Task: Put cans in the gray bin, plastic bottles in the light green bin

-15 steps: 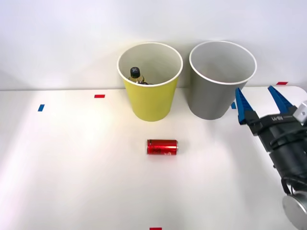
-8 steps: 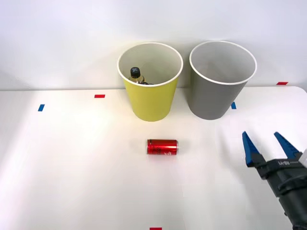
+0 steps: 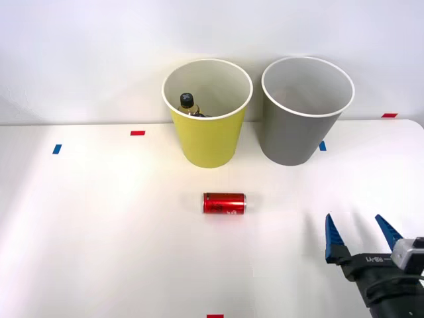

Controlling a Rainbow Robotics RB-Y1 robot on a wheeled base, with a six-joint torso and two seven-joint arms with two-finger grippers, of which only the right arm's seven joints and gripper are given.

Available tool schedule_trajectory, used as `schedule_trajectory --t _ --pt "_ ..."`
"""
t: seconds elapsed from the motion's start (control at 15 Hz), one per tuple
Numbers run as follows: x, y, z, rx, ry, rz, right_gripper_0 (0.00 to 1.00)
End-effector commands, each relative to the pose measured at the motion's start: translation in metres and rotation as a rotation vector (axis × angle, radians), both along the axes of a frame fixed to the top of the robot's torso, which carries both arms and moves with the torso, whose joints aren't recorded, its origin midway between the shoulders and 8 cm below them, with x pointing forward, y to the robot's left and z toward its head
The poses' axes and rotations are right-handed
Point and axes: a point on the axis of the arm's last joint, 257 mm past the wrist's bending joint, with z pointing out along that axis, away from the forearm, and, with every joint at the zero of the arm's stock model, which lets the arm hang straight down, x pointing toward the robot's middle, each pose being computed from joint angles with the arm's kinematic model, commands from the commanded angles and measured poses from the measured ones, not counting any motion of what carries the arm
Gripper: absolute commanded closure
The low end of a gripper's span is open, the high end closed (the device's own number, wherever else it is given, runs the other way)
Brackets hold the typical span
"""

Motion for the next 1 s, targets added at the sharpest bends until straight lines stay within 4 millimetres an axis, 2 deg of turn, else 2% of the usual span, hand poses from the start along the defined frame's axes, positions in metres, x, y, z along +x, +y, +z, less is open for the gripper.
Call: schedule_trajectory --t 0.07,0.33,0.53,0.73,0.87,1.0 --pt "-0.007 0.007 -0.011 -0.131 0.023 -0.021 0.0" --pt "-0.021 0.023 -0.029 -0.218 0.067 -0.033 0.0" --pt "-0.025 0.036 -0.035 -0.175 0.081 -0.035 0.0" --pt "-0.038 0.034 -0.034 -0.161 0.068 -0.022 0.0" --pt "-0.058 0.031 -0.031 -0.094 0.051 0.005 0.0" --pt "-0.069 0.025 -0.029 -0.072 0.042 0.018 0.0"
